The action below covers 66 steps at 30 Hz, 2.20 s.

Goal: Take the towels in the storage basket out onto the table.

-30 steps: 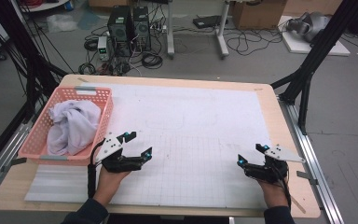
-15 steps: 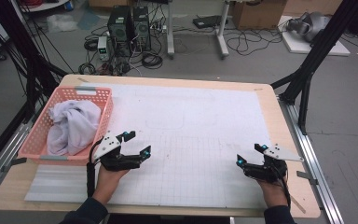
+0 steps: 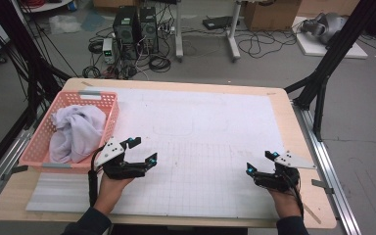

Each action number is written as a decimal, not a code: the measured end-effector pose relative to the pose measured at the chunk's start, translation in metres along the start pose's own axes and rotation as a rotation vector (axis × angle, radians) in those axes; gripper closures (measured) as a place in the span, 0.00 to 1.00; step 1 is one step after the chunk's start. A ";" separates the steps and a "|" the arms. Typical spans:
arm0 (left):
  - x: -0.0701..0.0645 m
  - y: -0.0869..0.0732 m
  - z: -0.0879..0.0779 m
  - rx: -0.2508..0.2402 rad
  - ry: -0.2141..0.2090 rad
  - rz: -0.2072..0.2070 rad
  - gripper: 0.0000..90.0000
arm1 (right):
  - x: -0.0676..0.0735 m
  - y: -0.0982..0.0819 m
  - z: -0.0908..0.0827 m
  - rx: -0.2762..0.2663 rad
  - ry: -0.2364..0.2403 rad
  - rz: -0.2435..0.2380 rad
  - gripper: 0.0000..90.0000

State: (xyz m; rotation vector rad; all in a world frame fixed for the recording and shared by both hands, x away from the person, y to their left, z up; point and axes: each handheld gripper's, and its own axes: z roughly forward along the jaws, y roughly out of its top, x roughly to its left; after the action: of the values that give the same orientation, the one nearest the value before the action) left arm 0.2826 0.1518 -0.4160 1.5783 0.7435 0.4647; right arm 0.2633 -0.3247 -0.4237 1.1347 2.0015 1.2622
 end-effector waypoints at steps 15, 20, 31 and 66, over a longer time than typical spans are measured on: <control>0.013 0.040 -0.027 -0.093 0.049 -0.004 0.18 | 0.000 0.000 0.003 0.010 0.001 0.000 0.17; 0.030 0.054 -0.041 -0.091 0.091 0.004 0.18 | 0.001 0.001 0.004 0.012 0.004 0.001 0.17; 0.075 0.078 -0.069 -0.018 0.210 -0.005 0.17 | 0.001 0.000 0.004 0.016 0.004 0.004 0.17; 0.193 0.035 -0.053 0.685 0.567 -0.212 0.17 | 0.001 0.000 0.006 0.025 0.004 0.004 0.17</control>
State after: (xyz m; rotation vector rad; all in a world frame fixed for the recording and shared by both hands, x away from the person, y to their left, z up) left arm 0.3903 0.3227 -0.3974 1.9820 1.6150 0.5382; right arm 0.2673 -0.3215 -0.4262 1.1497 2.0242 1.2455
